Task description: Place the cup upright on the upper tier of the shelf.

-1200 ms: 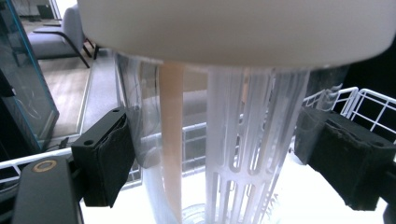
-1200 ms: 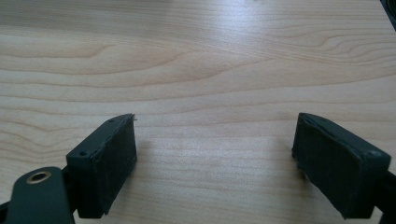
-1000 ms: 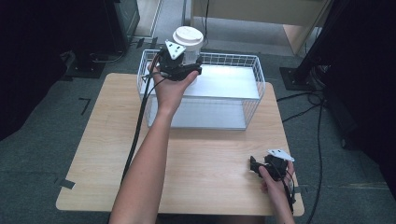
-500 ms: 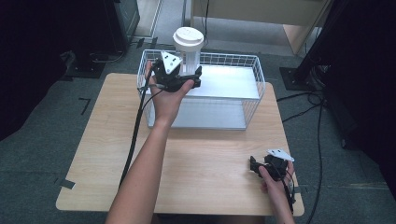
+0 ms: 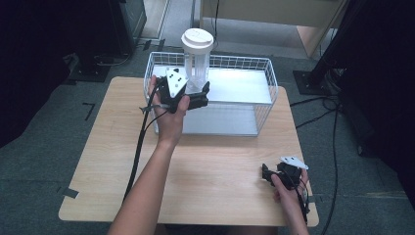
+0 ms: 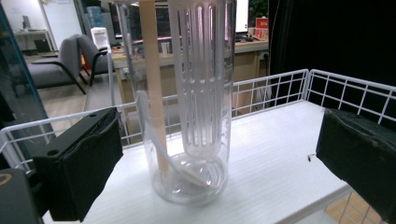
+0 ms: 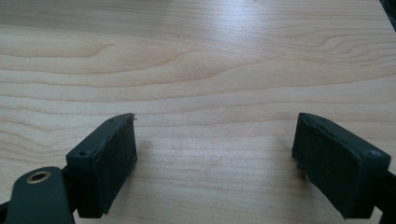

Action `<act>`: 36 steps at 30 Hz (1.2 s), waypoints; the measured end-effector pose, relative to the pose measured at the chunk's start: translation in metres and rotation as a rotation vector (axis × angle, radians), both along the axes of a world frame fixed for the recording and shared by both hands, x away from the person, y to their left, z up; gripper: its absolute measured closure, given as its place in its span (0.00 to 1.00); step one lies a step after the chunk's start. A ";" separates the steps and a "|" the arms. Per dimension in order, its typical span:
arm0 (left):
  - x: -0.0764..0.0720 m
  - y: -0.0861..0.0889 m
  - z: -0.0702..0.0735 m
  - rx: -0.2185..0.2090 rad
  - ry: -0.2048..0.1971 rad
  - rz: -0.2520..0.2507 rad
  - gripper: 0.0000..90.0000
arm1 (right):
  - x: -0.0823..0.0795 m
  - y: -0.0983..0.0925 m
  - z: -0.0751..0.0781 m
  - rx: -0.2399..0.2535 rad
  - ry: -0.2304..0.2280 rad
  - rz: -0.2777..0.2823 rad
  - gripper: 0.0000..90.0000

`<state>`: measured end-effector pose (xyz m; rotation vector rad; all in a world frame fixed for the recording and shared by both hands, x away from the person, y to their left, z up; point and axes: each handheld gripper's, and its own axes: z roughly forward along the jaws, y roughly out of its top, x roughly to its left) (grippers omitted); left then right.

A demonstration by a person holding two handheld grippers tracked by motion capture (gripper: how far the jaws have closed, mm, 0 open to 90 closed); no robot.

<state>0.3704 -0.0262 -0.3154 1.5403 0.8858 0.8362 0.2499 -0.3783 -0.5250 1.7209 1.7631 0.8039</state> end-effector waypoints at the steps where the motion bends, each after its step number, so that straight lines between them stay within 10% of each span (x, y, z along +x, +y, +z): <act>1: -0.002 0.001 -0.001 -0.004 0.002 -0.004 0.01 | 0.000 0.000 0.000 0.000 0.001 0.001 0.15; 22: -0.047 0.045 -0.062 0.001 0.060 0.045 0.01 | 0.000 0.000 0.000 -0.005 0.001 0.003 0.15; 36: -0.068 0.070 -0.110 0.025 0.165 0.087 0.01 | 0.000 0.000 0.000 -0.002 0.003 0.000 0.15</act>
